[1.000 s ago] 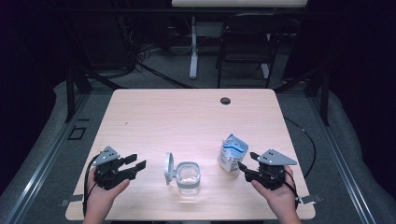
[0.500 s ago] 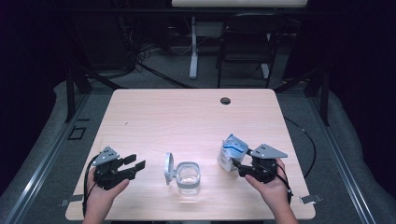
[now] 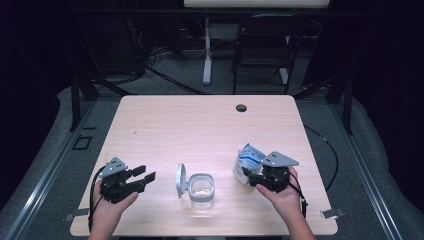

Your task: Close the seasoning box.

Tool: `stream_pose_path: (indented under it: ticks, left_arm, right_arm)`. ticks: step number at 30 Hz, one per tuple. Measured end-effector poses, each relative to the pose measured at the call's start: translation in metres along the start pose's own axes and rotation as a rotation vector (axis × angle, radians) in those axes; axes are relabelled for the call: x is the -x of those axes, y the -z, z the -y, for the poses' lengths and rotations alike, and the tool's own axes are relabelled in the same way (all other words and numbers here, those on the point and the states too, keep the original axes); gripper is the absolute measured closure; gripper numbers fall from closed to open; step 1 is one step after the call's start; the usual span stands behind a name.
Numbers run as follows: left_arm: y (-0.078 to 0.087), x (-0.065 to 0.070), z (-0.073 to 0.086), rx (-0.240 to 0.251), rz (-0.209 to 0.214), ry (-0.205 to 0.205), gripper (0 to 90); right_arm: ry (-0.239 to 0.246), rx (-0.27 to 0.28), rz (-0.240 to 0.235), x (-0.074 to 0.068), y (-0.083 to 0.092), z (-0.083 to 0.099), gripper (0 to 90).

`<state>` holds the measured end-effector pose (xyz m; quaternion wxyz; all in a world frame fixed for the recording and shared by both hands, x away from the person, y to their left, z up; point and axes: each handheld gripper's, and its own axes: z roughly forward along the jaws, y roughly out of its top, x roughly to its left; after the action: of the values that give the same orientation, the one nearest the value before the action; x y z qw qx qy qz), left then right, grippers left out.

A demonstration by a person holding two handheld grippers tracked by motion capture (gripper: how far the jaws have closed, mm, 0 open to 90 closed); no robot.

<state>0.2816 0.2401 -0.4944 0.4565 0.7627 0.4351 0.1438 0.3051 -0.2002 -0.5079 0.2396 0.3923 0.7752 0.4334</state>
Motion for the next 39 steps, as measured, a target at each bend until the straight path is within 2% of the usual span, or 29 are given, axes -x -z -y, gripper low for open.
stream_pose_path:
  ticks: [9, 27, 36, 39]
  left_arm:
    - [0.000, -0.001, 0.000, 0.004, -0.001, 0.003, 50.9]
    - [-0.001, -0.003, 0.002, -0.003, -0.006, 0.009, 50.9]
    - [-0.001, -0.004, 0.003, 0.002, -0.006, 0.018, 50.9]
    - [-0.002, -0.005, 0.003, 0.001, -0.007, 0.016, 51.0]
  right_arm:
    - [0.022, 0.006, 0.002, -0.003, -0.007, 0.001, 34.8]
    - [0.013, 0.024, -0.013, -0.002, -0.011, 0.003, 34.3]
    - [-0.014, 0.043, -0.025, 0.001, -0.012, 0.007, 33.8]
    - [-0.001, 0.046, -0.018, 0.000, -0.013, 0.008, 33.8]
